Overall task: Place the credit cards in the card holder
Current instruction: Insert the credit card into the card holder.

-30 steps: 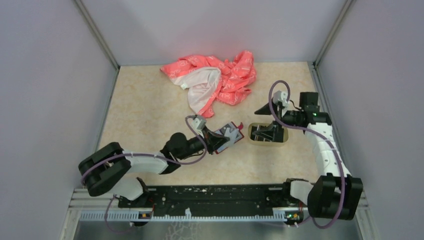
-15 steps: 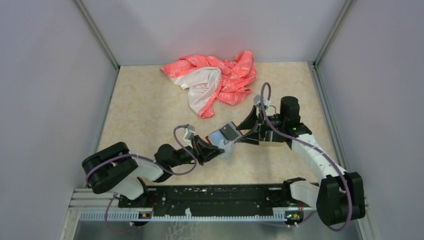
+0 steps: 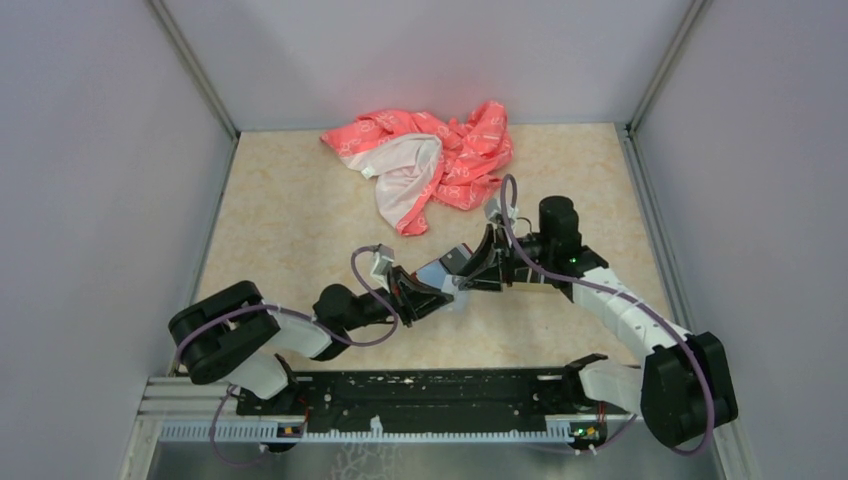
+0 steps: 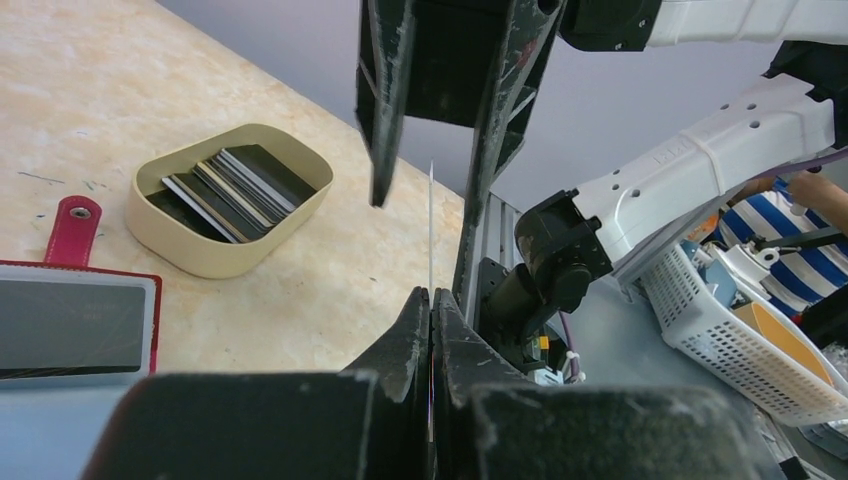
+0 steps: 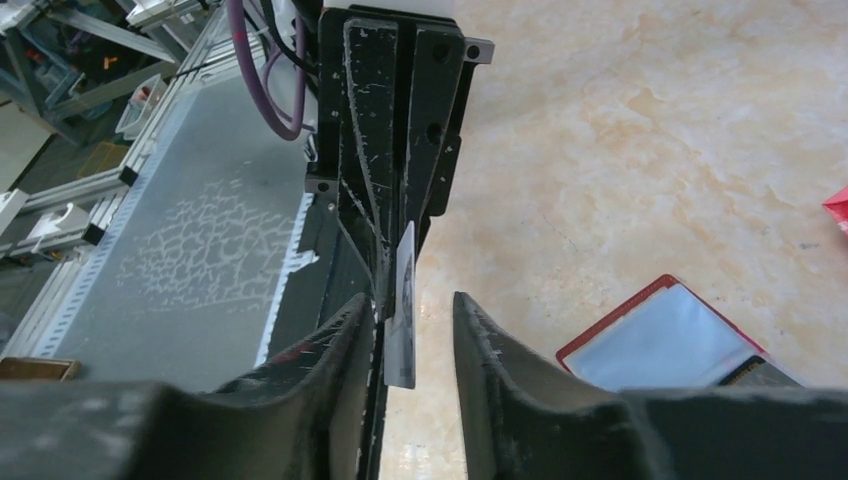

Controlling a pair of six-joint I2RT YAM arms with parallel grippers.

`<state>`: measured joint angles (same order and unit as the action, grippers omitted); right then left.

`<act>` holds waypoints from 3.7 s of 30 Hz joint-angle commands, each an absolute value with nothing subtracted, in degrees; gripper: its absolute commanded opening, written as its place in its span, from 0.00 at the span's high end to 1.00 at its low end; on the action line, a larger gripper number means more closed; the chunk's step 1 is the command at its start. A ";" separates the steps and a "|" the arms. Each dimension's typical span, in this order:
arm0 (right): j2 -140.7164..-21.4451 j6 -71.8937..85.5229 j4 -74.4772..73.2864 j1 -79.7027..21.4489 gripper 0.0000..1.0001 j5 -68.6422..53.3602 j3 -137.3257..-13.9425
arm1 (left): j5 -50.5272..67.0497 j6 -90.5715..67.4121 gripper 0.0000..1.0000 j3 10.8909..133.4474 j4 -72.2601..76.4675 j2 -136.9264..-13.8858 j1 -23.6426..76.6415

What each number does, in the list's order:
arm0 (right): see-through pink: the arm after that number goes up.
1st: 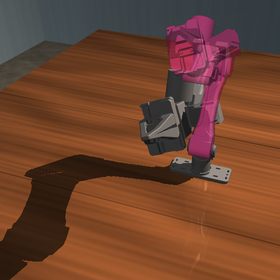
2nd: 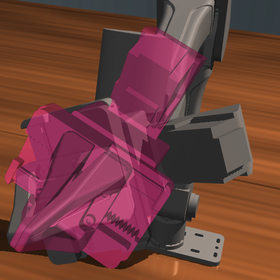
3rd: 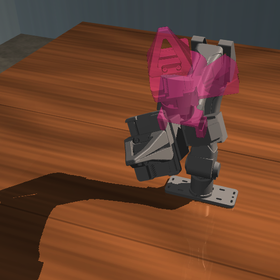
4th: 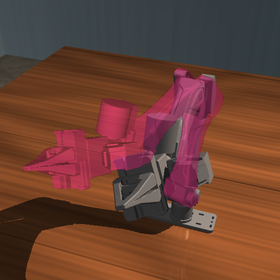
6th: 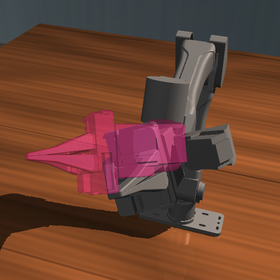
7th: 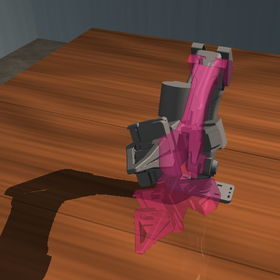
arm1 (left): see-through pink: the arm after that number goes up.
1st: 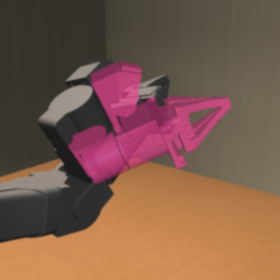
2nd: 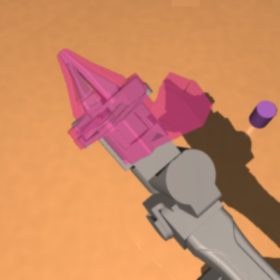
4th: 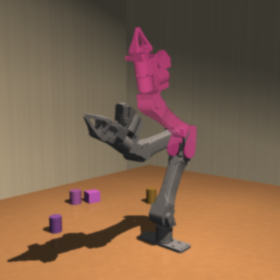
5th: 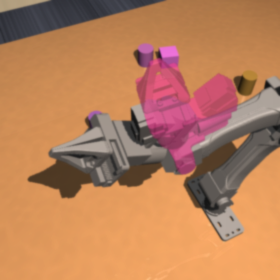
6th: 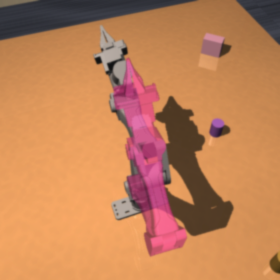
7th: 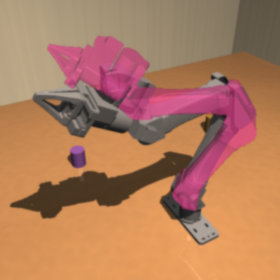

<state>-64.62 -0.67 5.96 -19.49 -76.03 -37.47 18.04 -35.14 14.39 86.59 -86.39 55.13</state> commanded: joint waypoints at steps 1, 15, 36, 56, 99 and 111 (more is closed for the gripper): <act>-65.44 -3.78 4.66 -21.73 0.73 -75.31 -39.07 | 16.46 -33.58 1.00 15.52 102.71 -86.09 54.84; -65.64 -16.67 -11.35 -21.75 1.00 -75.98 -44.98 | 41.49 -25.26 0.22 14.21 81.73 -81.43 45.46; -65.82 -21.15 -15.88 -22.06 0.67 -71.19 -46.30 | 39.60 -23.89 1.00 22.26 66.81 -81.16 46.72; -68.95 -21.08 -17.70 -24.35 1.00 -69.58 -47.97 | 36.65 -27.28 0.80 21.65 67.58 -81.79 46.18; -83.50 -2.20 -7.22 -12.87 1.00 -51.18 -49.02 | 10.07 -51.44 0.65 25.76 38.92 -99.60 44.93; -90.64 5.79 -6.30 -15.21 1.00 -52.89 -52.95 | 18.19 -40.47 0.63 24.26 40.14 -89.46 42.10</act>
<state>-88.75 0.03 -9.32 -14.39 -51.31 -49.69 14.33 -47.68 25.39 40.36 -94.39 42.22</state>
